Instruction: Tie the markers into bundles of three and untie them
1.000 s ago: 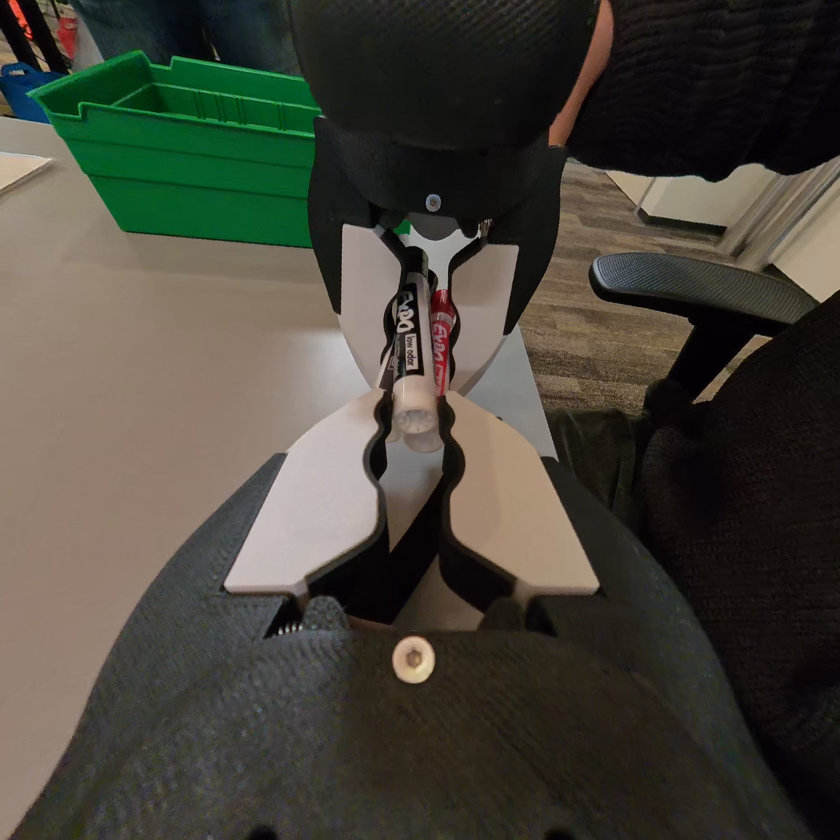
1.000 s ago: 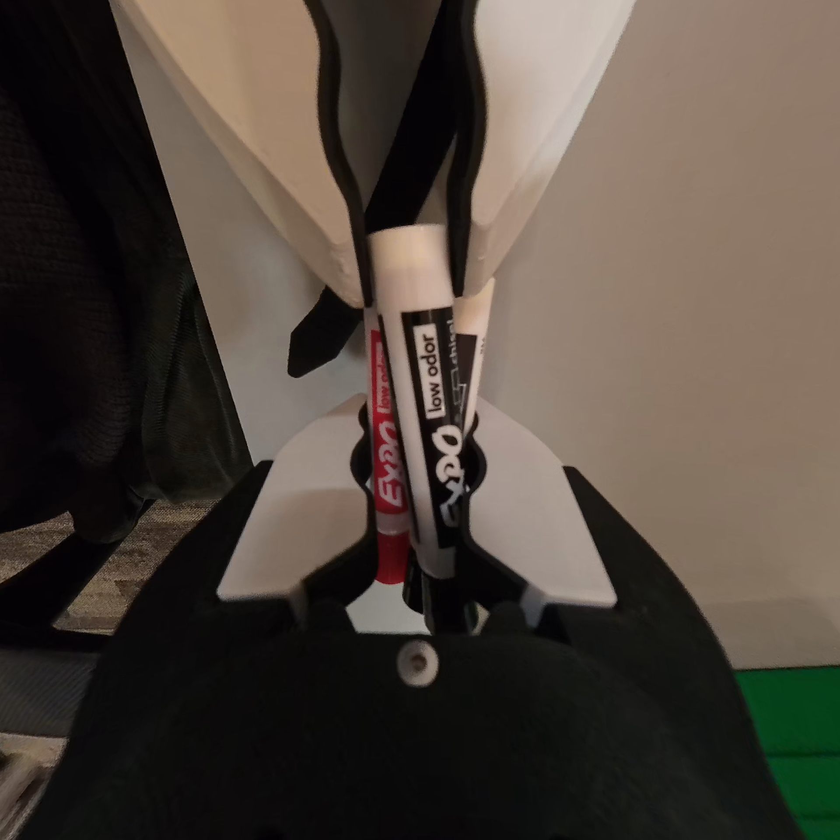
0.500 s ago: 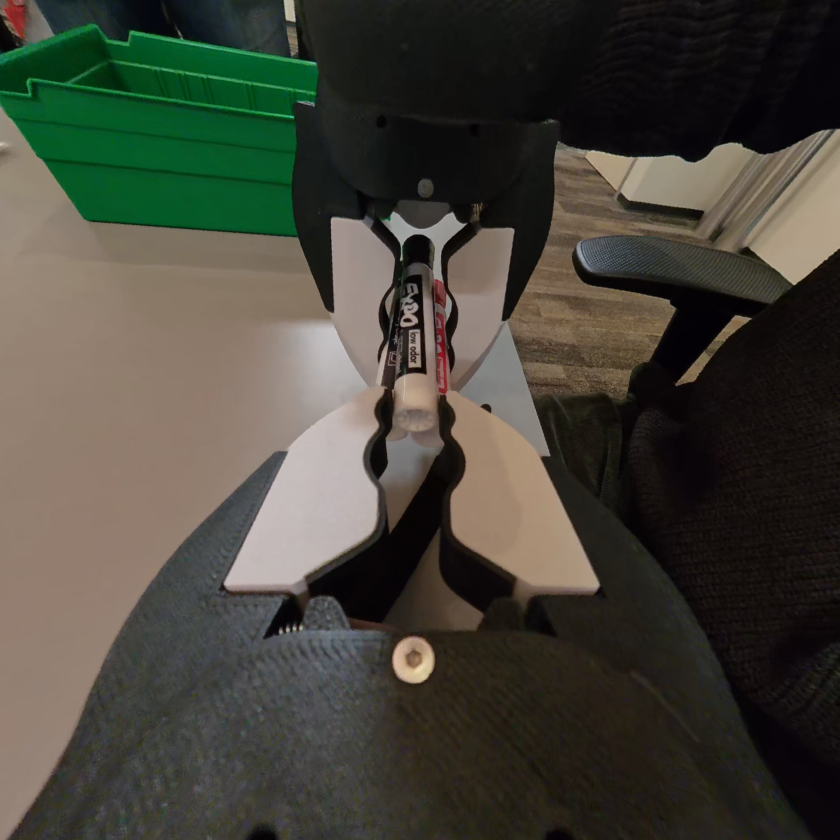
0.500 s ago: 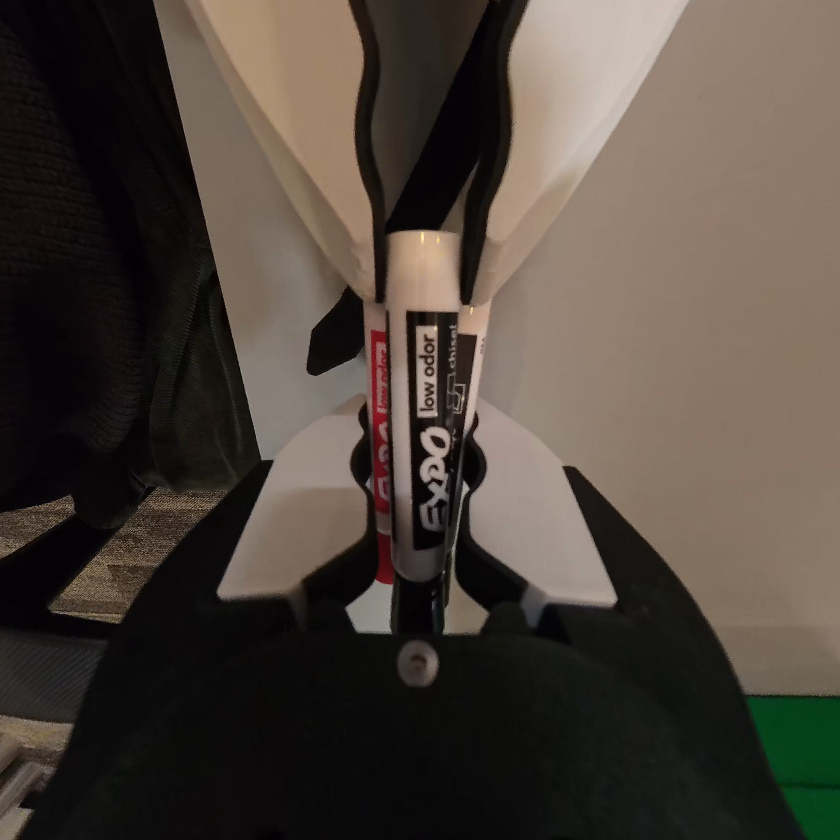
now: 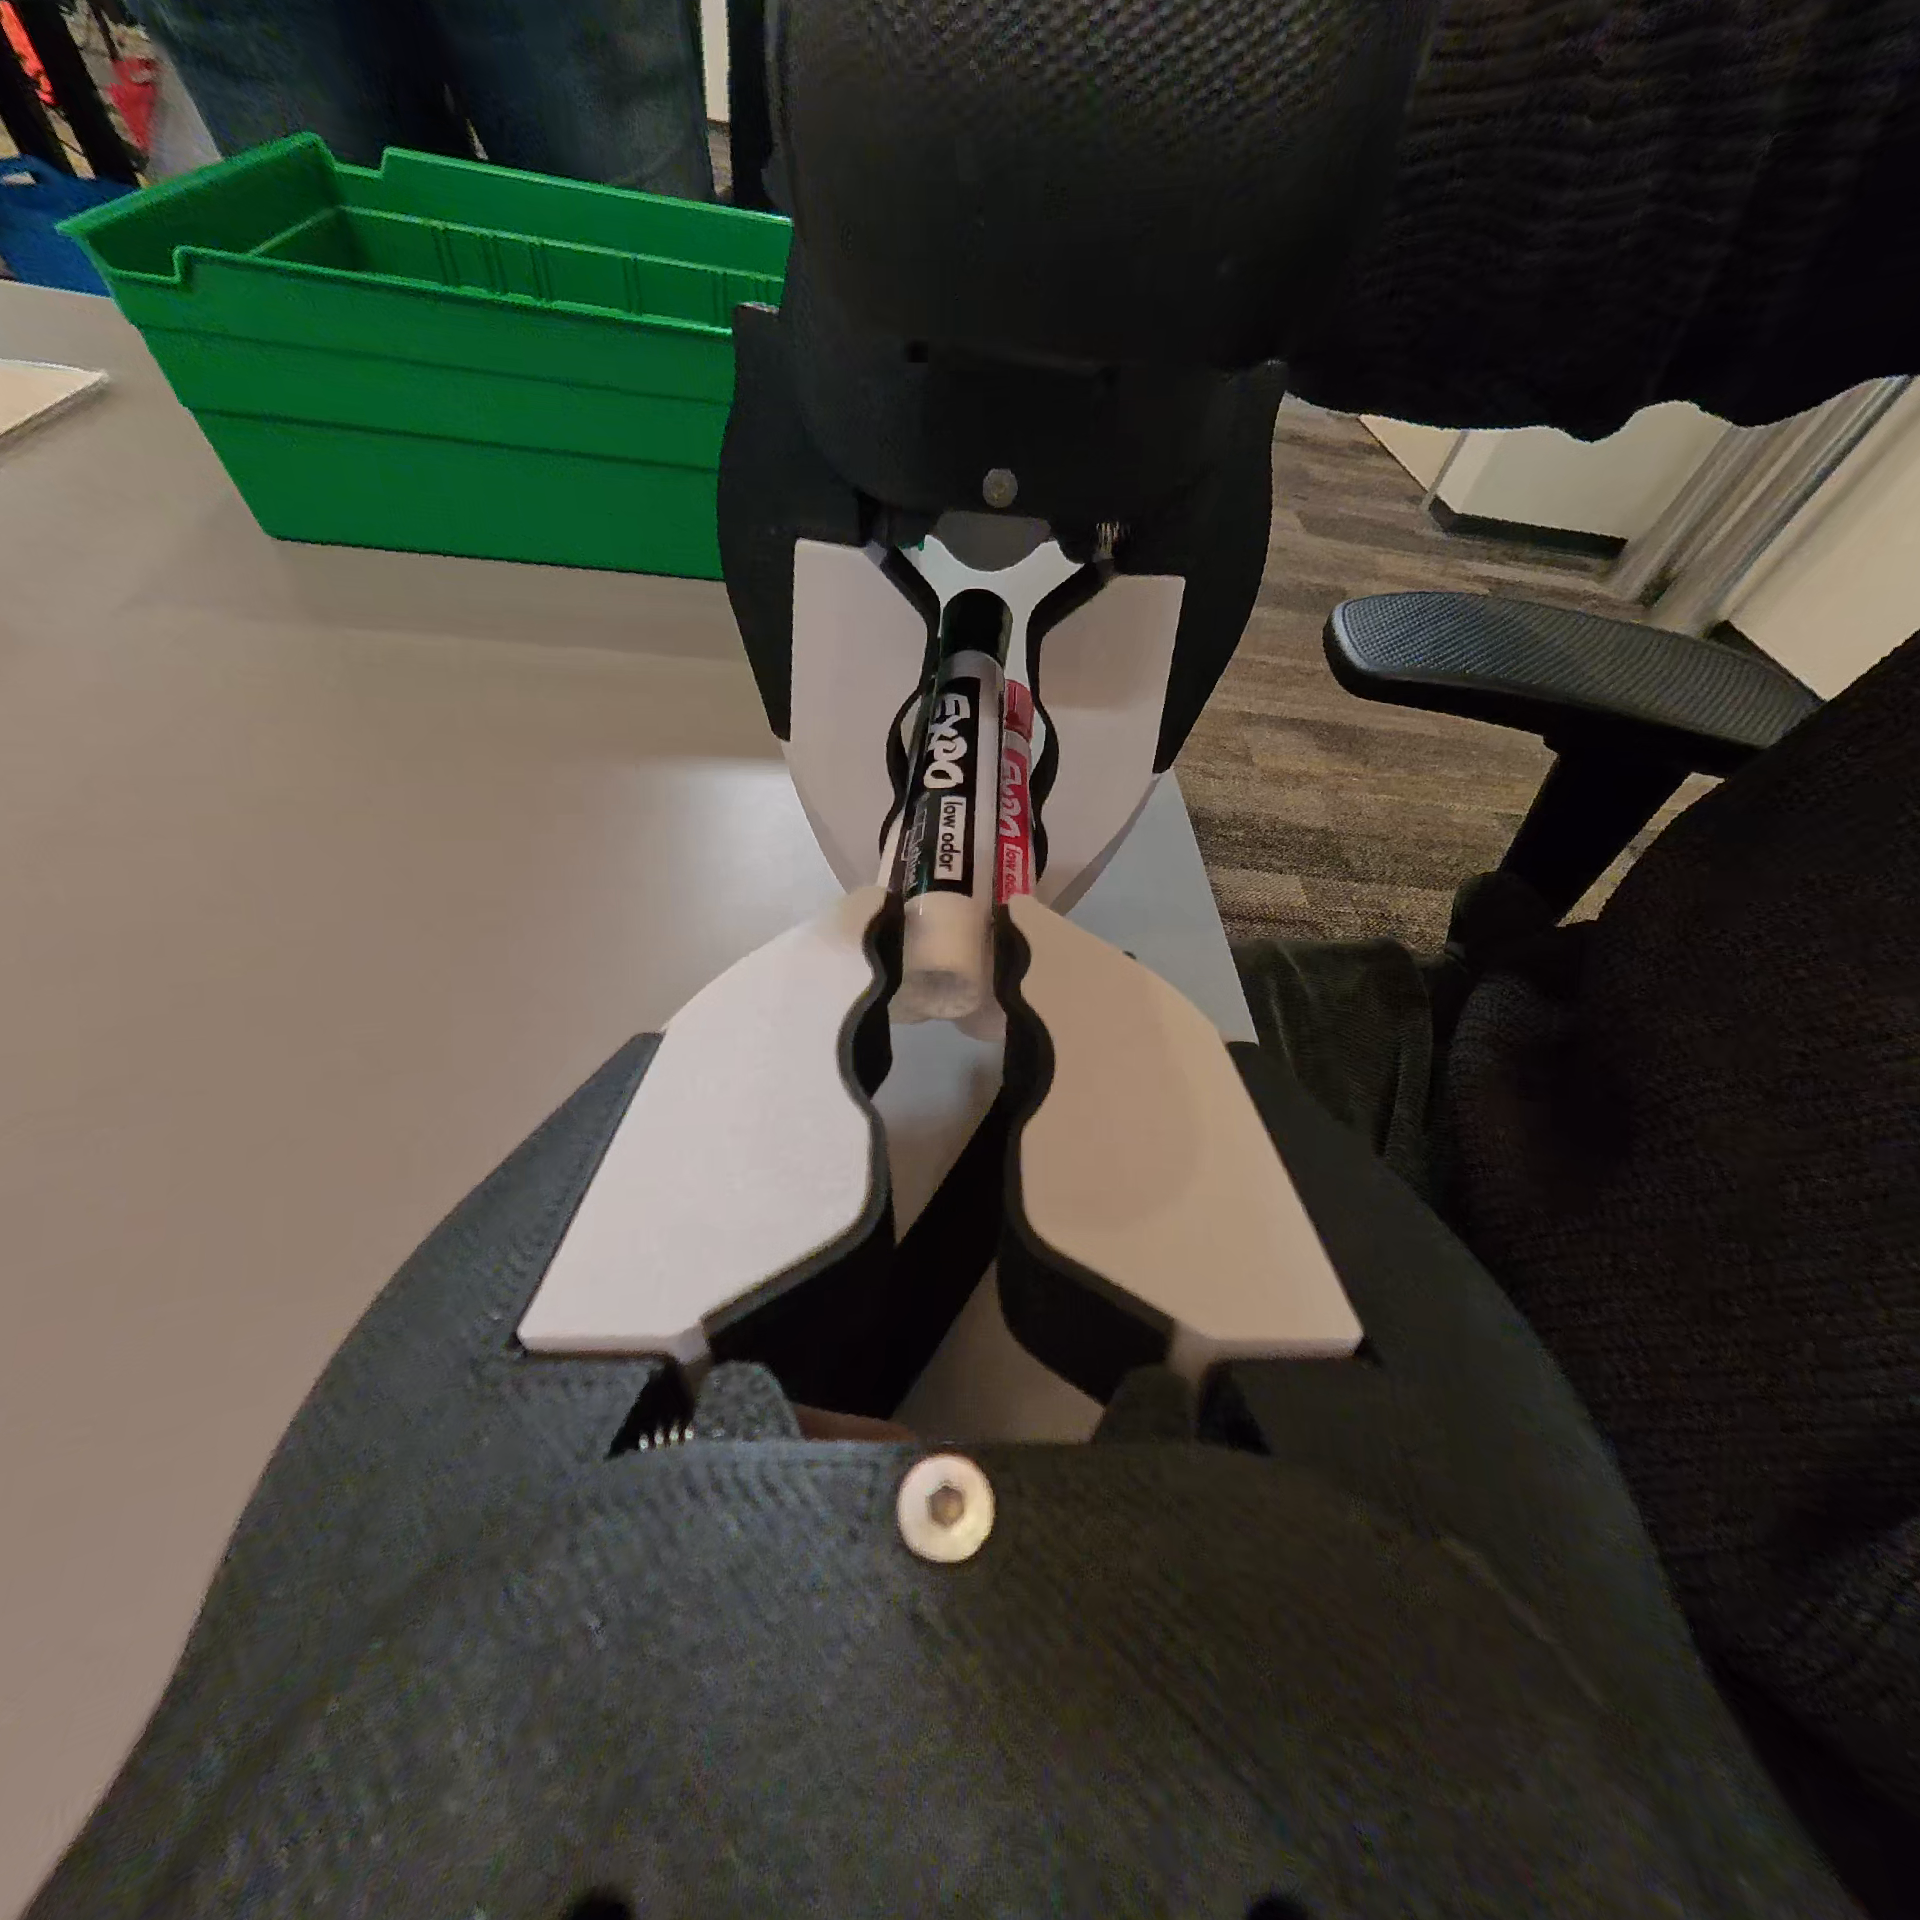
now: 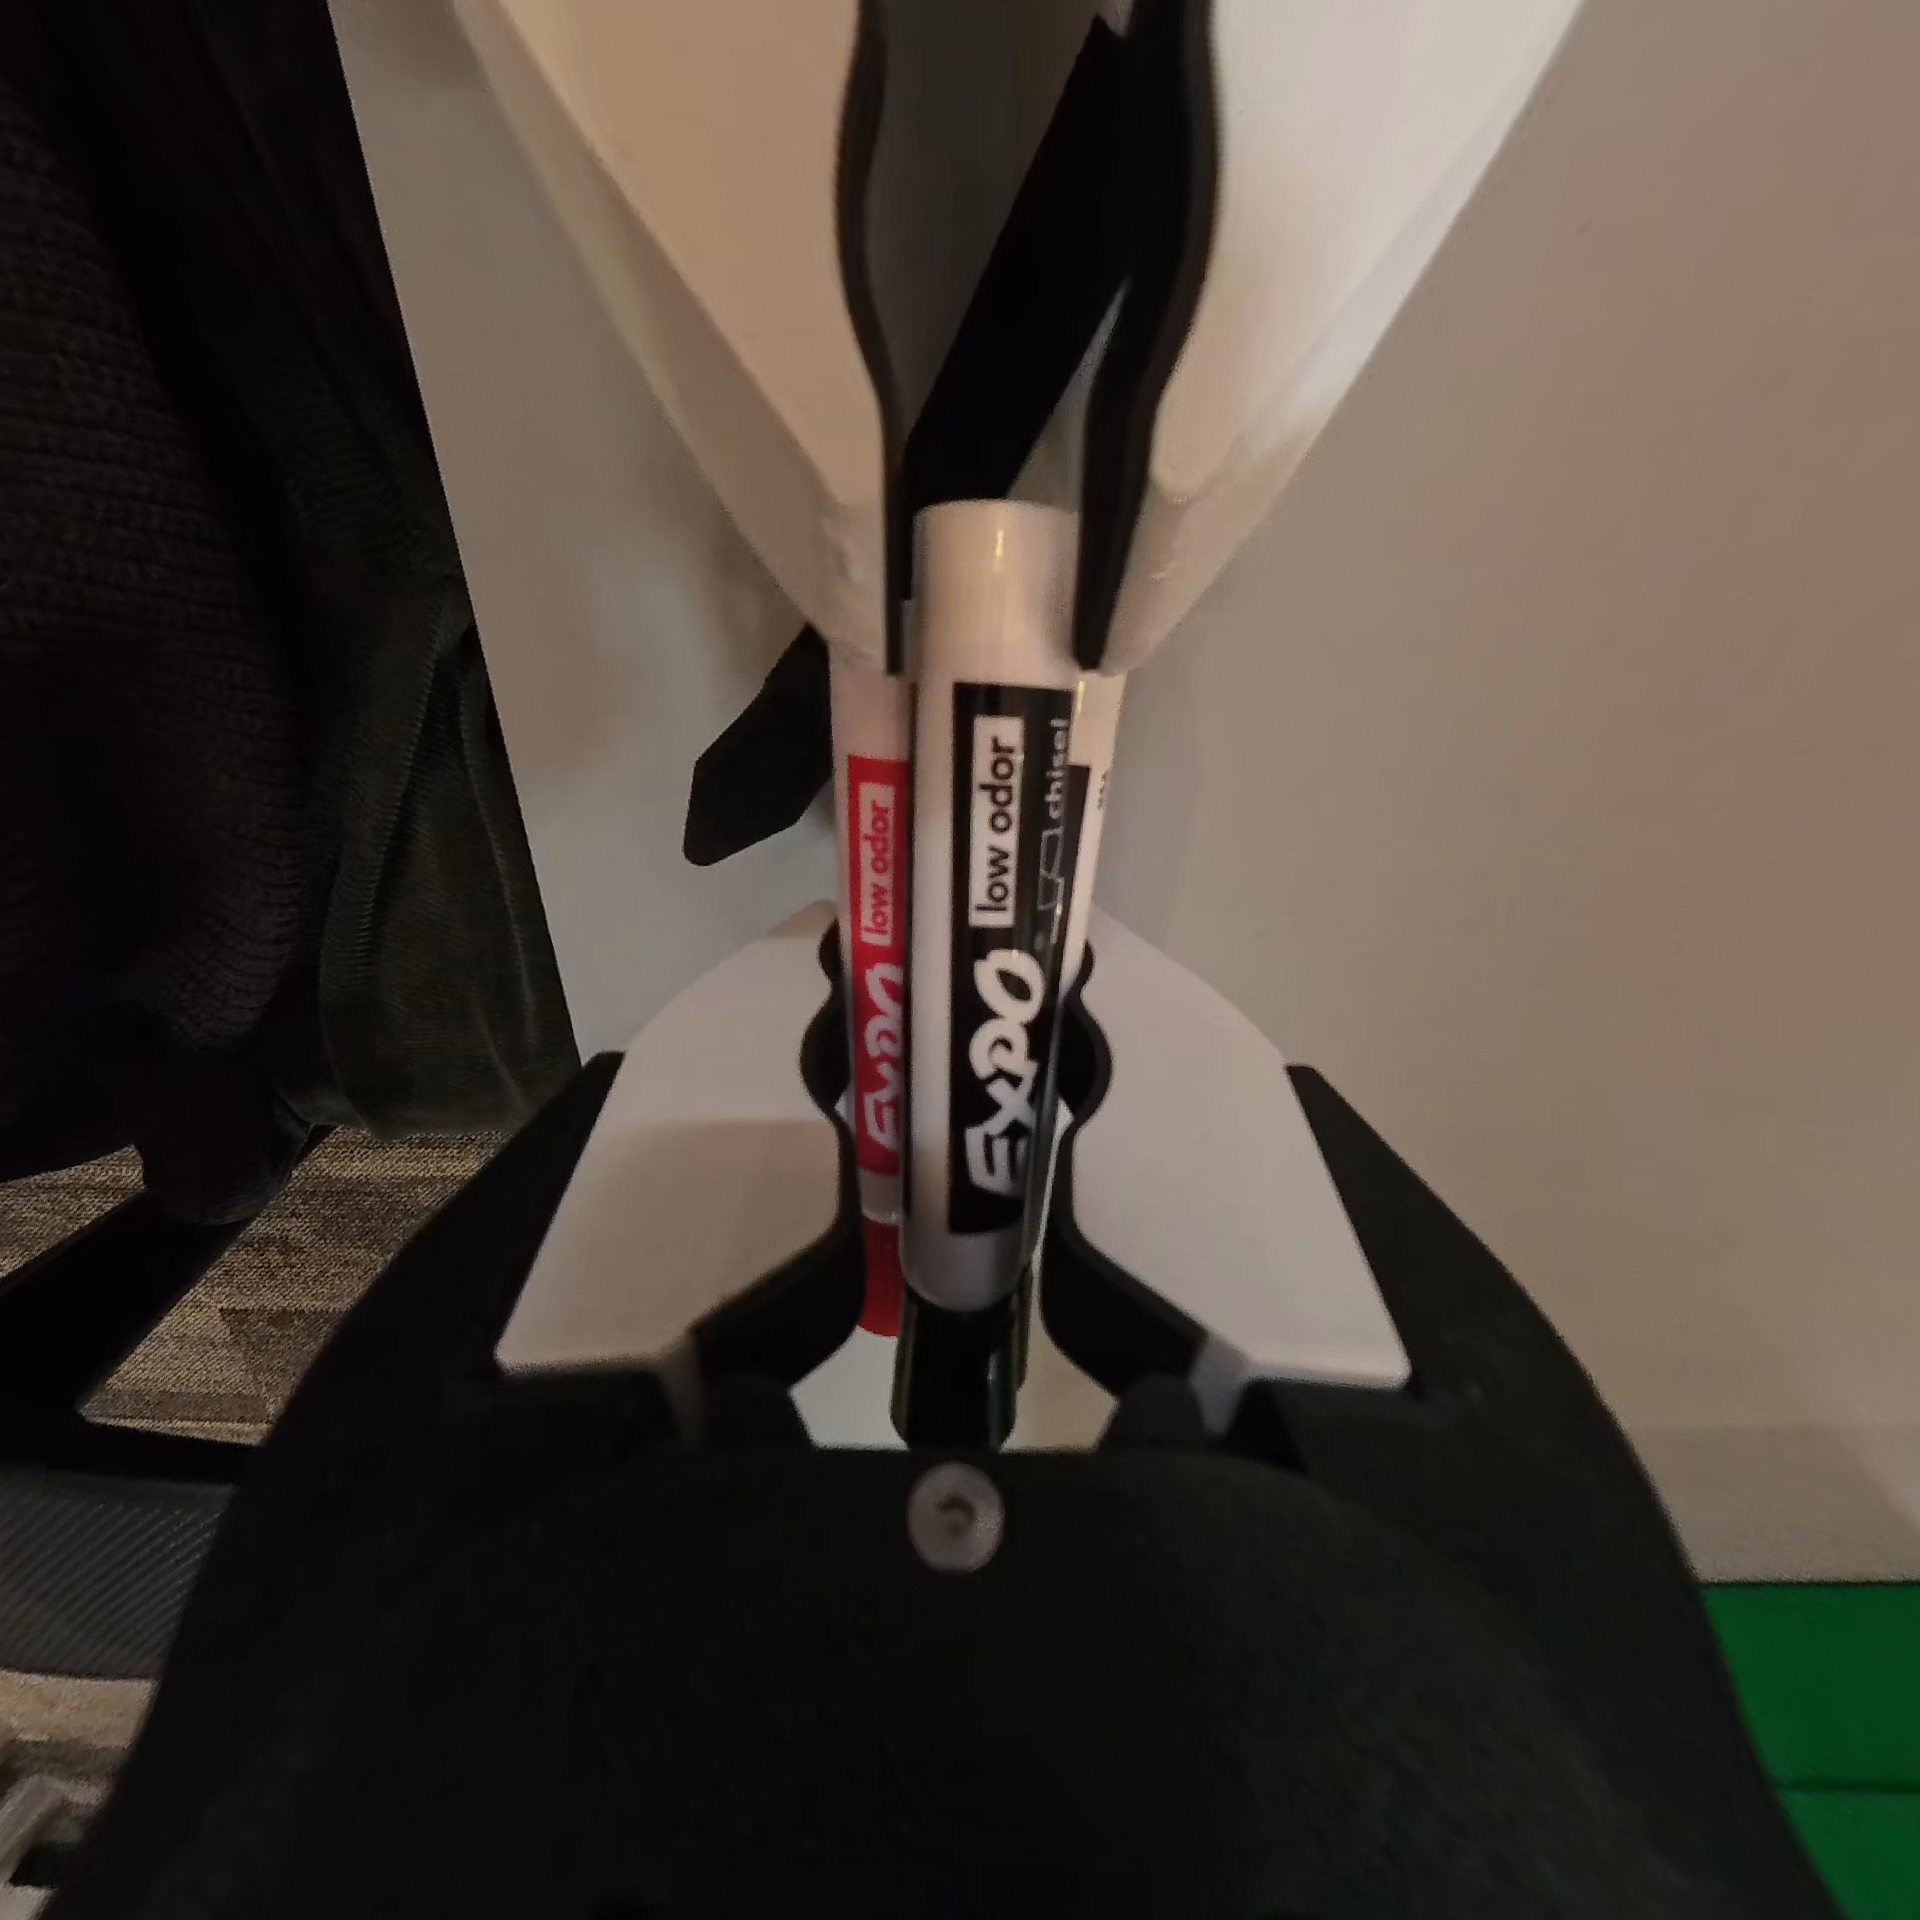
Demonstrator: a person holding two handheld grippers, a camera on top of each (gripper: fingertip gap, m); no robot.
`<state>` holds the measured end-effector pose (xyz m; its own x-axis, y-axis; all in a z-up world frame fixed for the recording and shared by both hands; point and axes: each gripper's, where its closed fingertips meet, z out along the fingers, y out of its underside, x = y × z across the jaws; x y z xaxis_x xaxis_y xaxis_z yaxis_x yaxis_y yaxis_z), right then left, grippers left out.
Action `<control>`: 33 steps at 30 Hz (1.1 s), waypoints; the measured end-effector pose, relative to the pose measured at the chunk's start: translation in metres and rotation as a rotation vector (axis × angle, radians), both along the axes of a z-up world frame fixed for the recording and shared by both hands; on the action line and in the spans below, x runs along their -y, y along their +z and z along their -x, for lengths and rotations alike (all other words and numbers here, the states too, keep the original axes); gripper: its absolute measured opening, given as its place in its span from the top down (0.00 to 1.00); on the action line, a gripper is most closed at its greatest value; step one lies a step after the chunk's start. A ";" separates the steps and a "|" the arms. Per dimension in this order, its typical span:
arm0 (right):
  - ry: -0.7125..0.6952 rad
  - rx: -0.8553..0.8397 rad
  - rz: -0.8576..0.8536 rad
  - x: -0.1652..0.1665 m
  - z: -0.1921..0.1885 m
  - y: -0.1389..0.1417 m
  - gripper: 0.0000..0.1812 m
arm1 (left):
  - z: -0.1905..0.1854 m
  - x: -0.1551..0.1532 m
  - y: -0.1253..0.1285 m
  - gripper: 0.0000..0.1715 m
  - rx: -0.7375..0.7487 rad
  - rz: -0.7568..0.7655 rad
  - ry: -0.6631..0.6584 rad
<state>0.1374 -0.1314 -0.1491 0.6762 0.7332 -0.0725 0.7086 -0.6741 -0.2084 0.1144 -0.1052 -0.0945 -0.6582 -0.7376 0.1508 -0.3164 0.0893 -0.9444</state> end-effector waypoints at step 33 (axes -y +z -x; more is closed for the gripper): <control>-0.055 0.027 -0.012 -0.001 -0.011 0.001 0.79 | 0.000 -0.008 0.005 0.81 -0.007 0.007 0.062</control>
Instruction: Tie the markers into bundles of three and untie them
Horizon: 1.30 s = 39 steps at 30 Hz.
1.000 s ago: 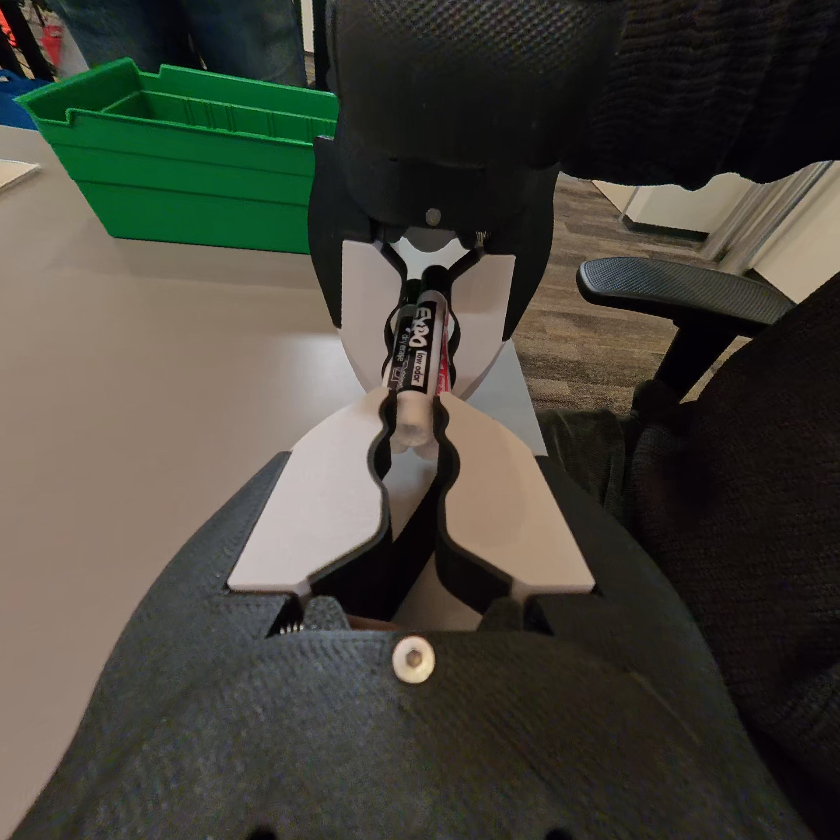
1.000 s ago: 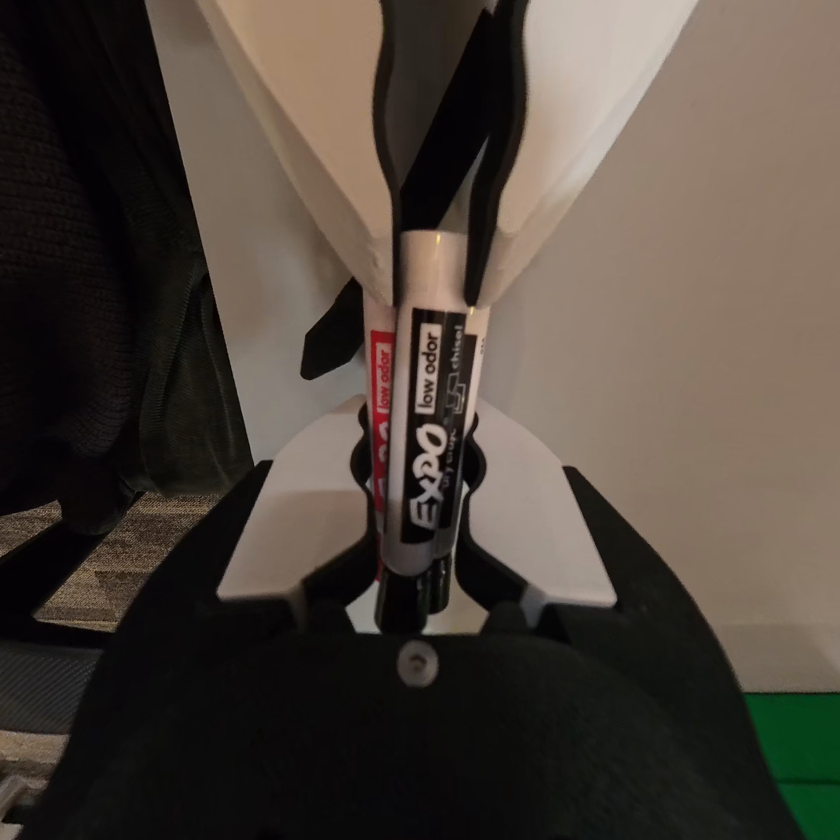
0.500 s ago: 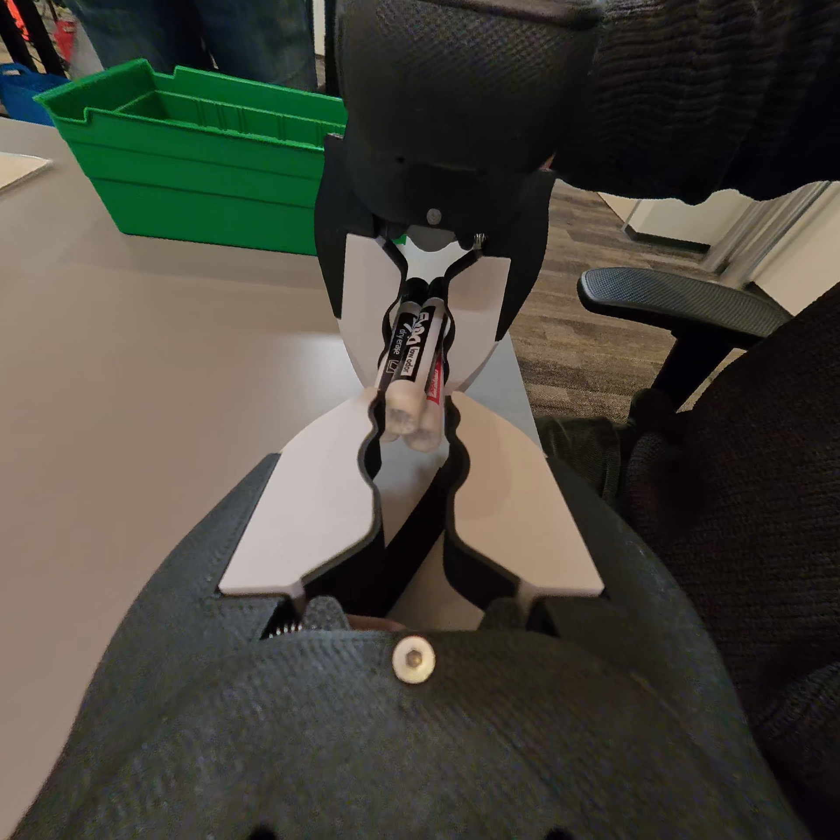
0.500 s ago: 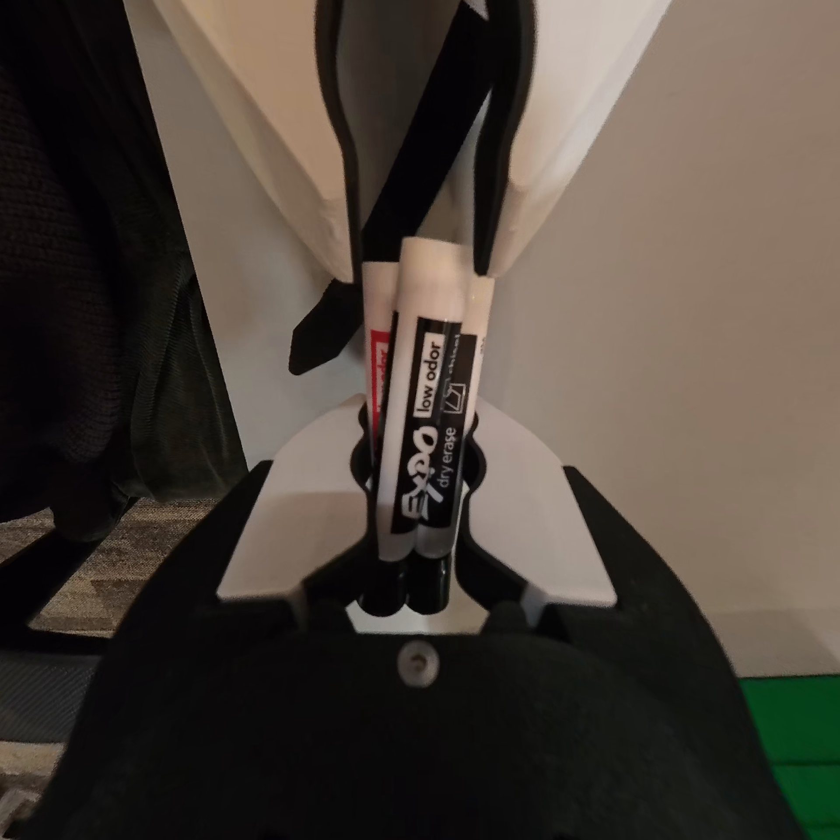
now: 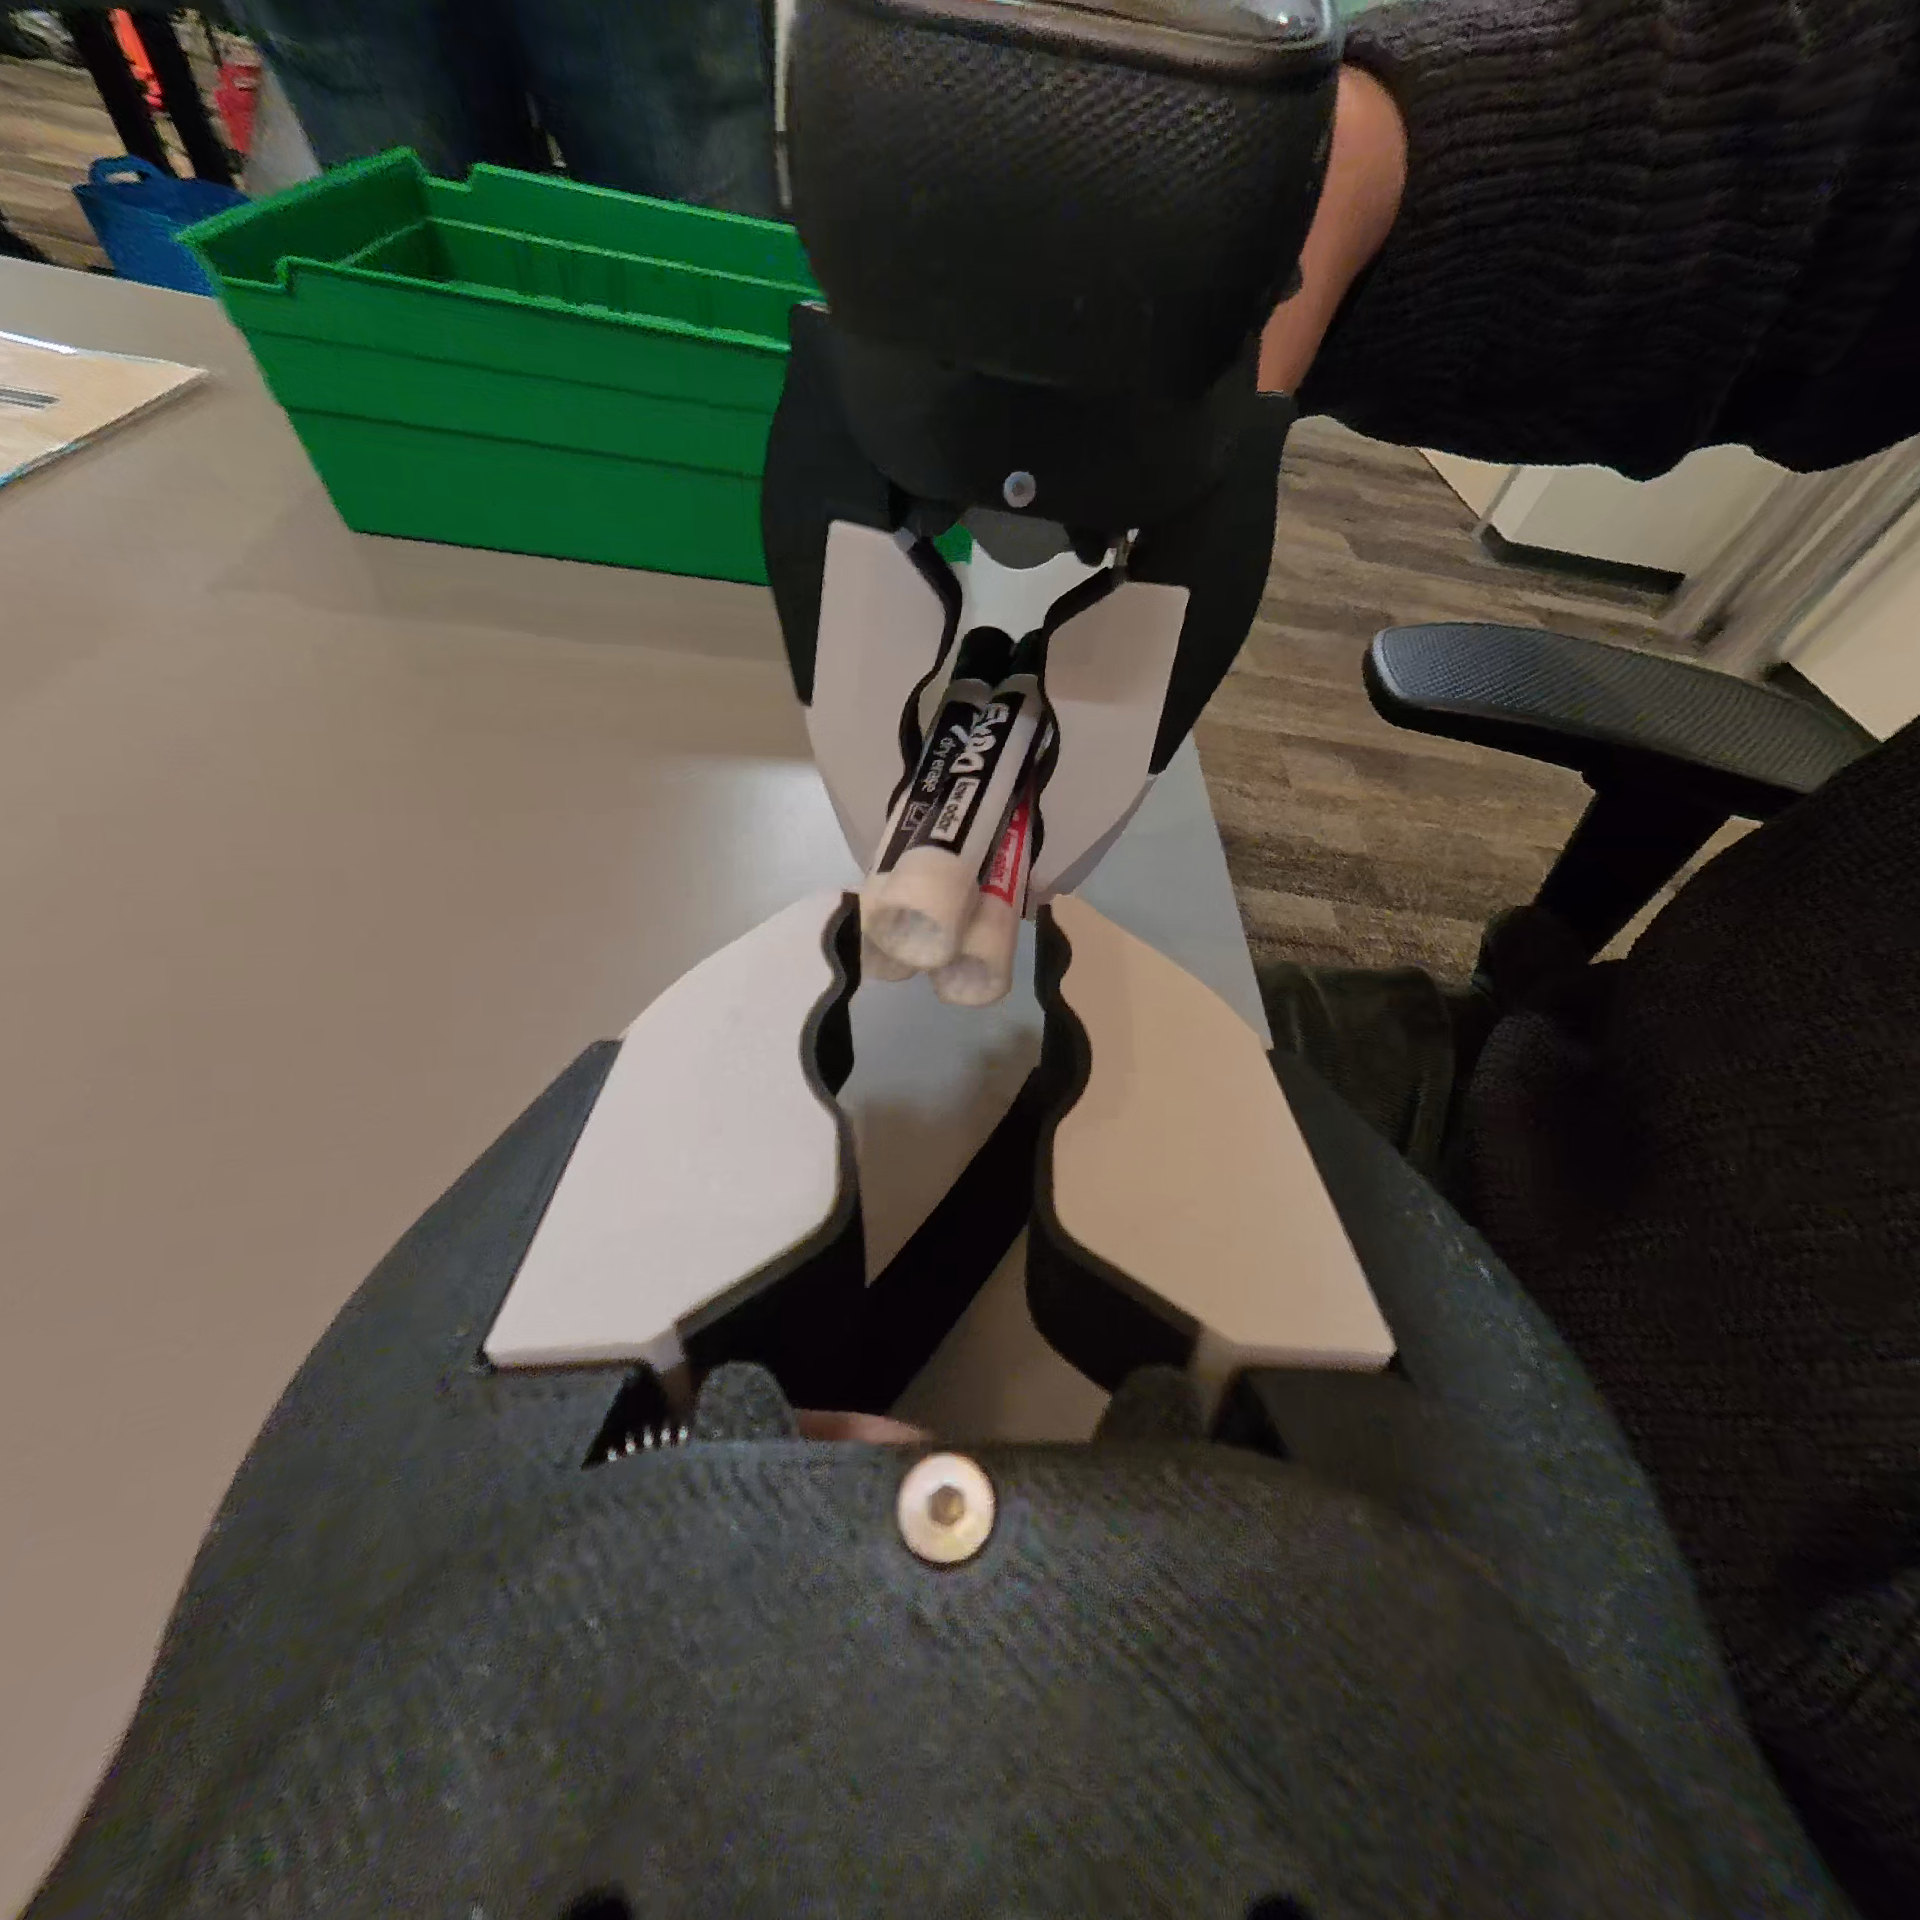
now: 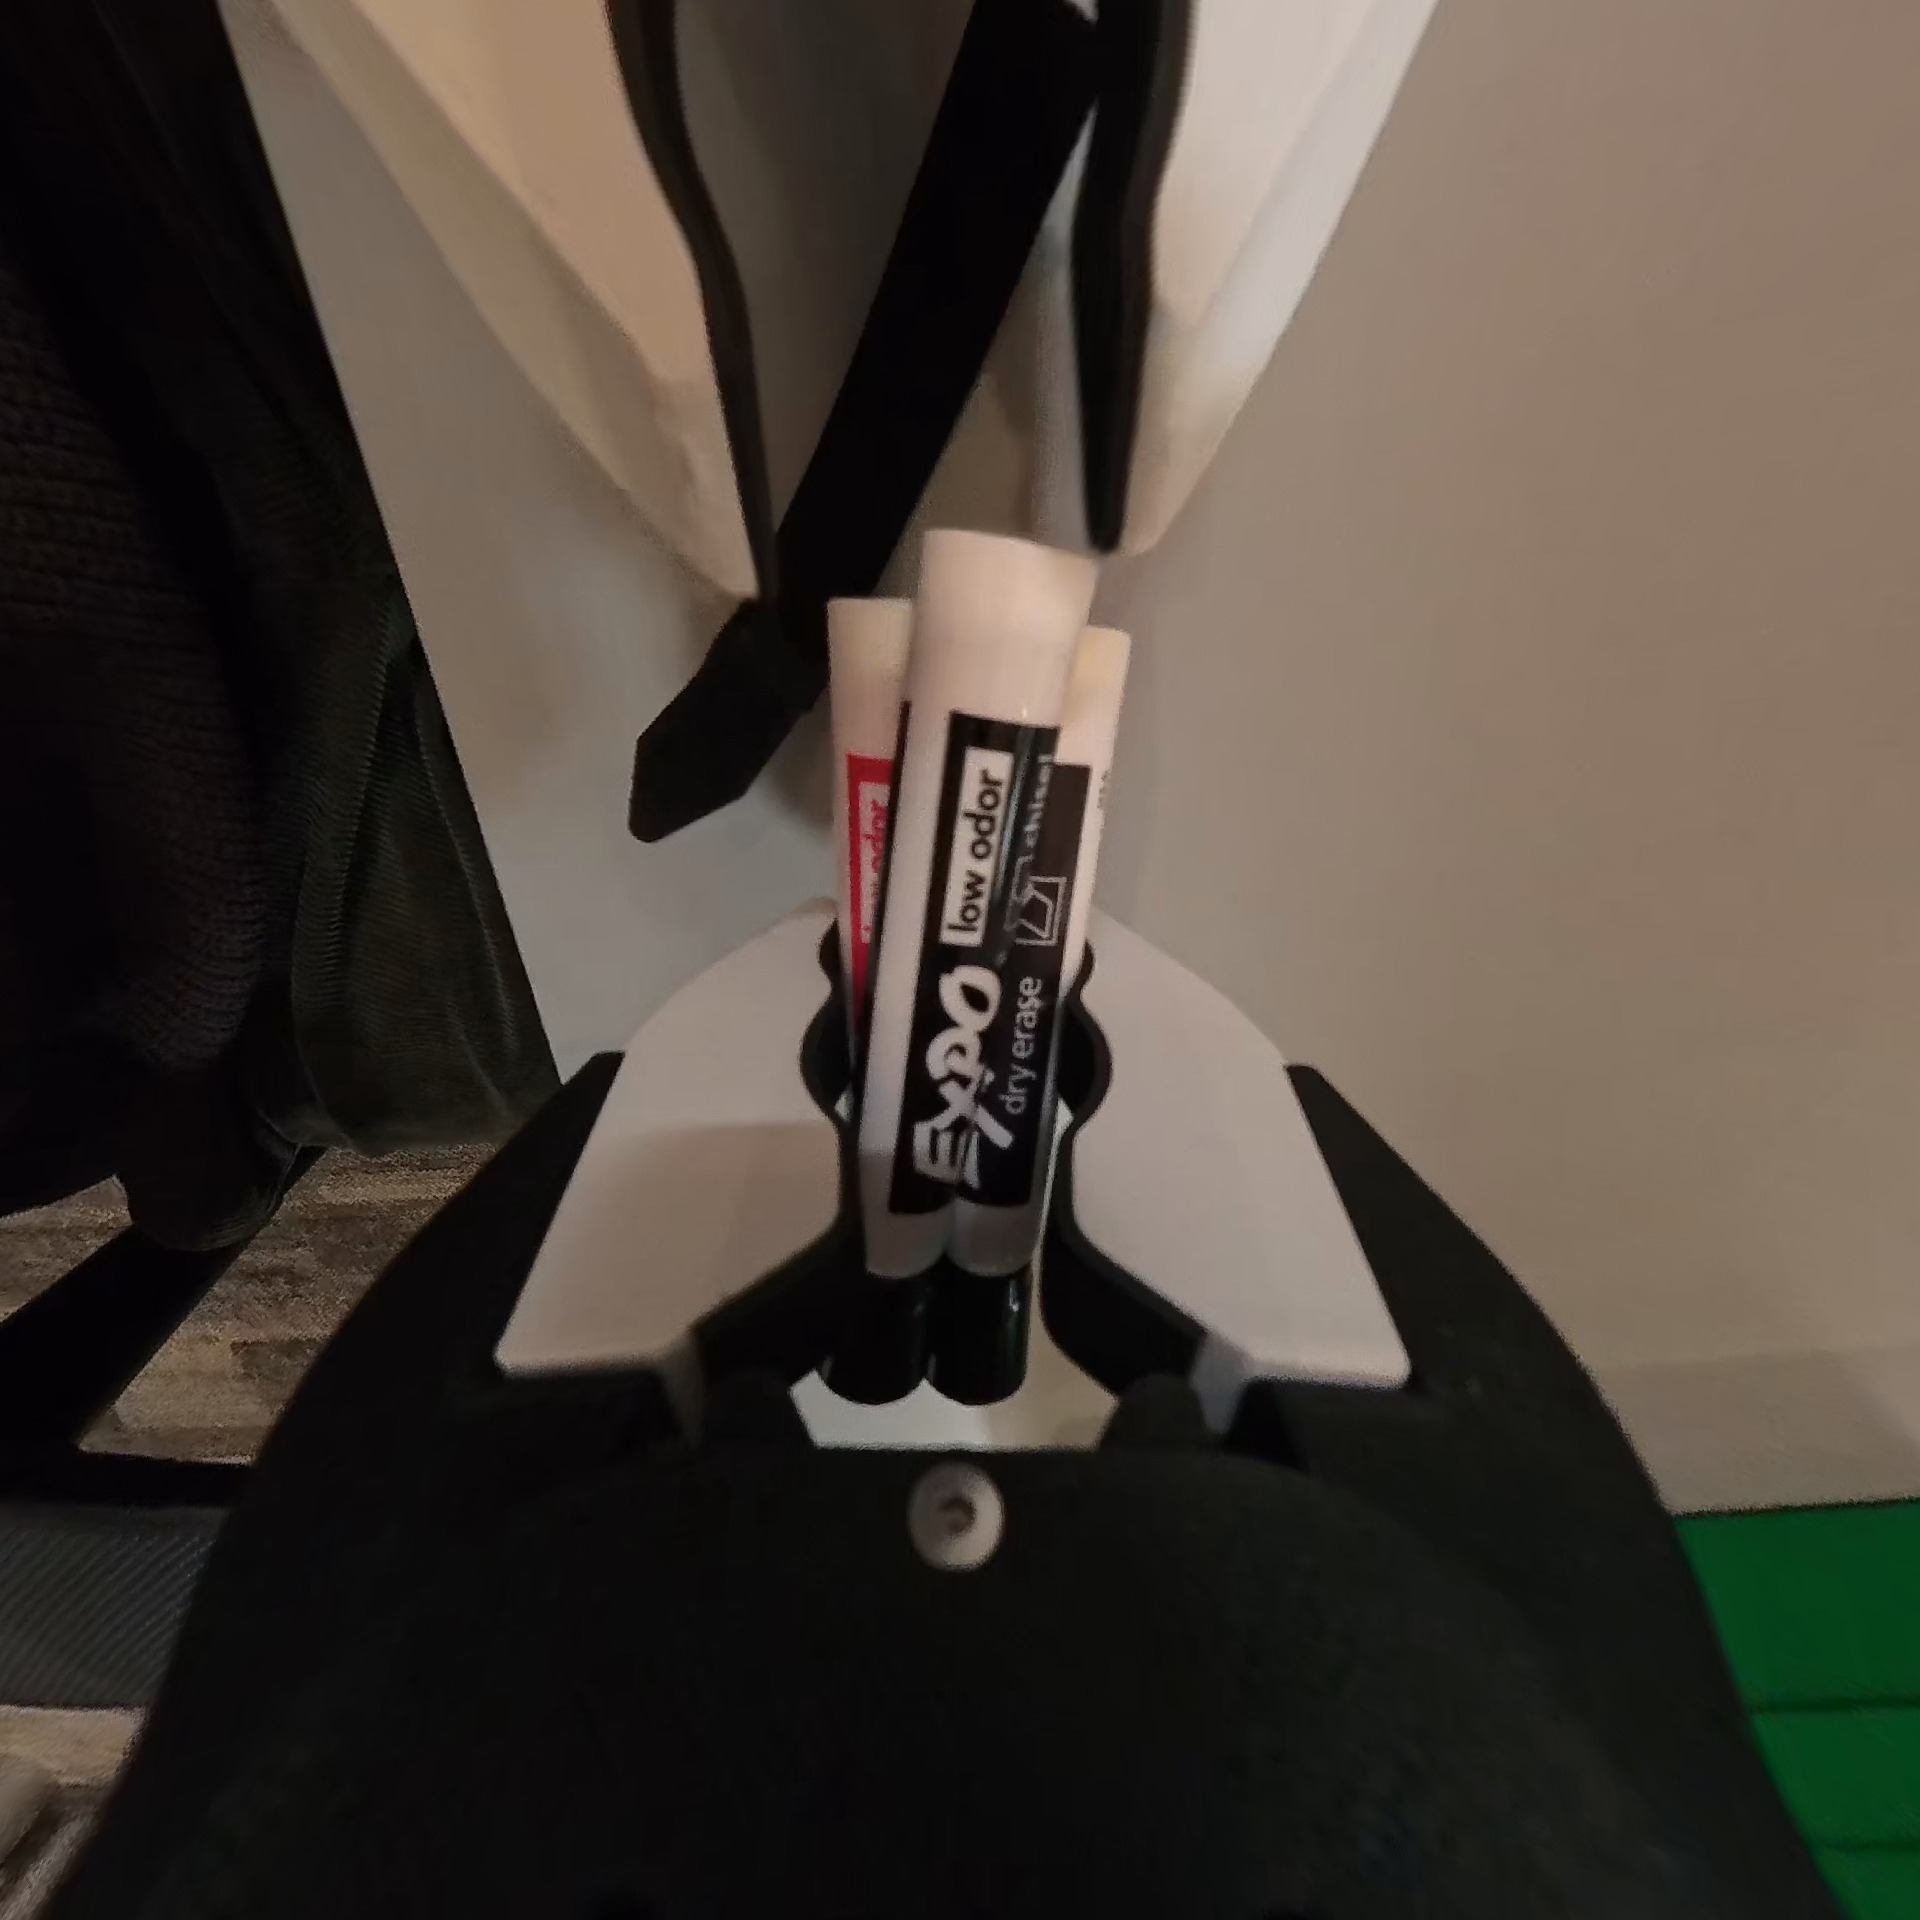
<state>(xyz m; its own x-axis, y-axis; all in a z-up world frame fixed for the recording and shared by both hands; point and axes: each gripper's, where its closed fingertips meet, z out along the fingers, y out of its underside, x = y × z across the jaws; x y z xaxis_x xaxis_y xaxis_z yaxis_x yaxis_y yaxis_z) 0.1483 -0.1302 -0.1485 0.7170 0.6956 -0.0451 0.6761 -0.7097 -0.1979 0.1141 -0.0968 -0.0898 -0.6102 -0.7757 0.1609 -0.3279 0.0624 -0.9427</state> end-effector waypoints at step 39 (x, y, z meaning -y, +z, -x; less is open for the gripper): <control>-0.163 0.009 -0.051 -0.002 -0.032 0.003 0.79 | -0.011 0.024 -0.063 0.74 -0.227 -0.325 0.640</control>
